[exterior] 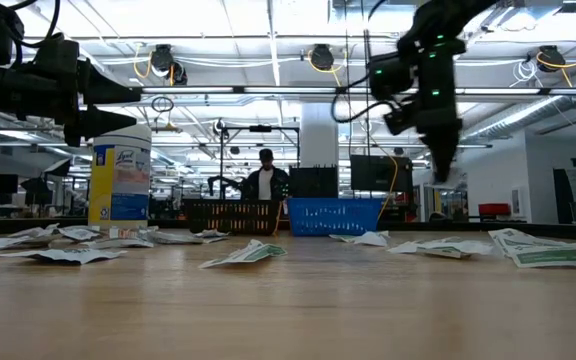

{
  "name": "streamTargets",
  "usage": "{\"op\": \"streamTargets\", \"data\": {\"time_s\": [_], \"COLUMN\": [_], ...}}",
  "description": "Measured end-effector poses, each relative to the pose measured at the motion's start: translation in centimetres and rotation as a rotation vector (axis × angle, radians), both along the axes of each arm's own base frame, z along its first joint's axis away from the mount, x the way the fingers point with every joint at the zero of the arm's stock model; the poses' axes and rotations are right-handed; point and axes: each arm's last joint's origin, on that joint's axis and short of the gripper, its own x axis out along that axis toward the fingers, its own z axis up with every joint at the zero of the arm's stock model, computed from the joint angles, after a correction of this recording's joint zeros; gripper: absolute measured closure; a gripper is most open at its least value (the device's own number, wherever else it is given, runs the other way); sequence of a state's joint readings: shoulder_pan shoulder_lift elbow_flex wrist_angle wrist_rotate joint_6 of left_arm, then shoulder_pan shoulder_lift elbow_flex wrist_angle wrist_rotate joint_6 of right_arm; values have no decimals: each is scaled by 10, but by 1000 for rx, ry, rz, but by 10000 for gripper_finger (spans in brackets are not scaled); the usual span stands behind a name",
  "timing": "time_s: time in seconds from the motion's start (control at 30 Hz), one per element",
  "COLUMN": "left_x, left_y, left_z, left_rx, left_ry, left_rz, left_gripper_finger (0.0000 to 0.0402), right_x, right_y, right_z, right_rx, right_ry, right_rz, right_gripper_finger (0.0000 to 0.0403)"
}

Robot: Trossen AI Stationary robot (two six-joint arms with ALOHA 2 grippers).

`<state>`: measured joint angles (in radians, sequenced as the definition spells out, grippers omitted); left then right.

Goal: Pick & Place First Aid Supplies
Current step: Put the blue alcohol pad into the blue basket

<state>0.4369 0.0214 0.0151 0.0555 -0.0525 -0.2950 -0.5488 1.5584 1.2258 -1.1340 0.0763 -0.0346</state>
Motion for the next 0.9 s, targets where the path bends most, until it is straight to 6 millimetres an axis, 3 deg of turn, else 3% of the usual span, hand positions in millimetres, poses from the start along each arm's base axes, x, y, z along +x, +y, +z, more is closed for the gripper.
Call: {"op": "streamTargets", "data": {"time_s": [0.33,0.57,0.9], "left_x": [0,0,0], "left_y": [0,0,0], "left_z": [0,0,0], "left_rx": [0,0,0], "left_ry": [0,0,0], "left_rz": [0,0,0], "left_gripper_finger": [96,96,96], "right_x": [80,130,154], "right_y": [-41,-55,-45], "right_z": [4,10,-27], "right_rx": [34,18,39], "right_ry": [-50,-68,-31], "right_rz": [53,138,187], "right_gripper_finger": [403,403,403]}}
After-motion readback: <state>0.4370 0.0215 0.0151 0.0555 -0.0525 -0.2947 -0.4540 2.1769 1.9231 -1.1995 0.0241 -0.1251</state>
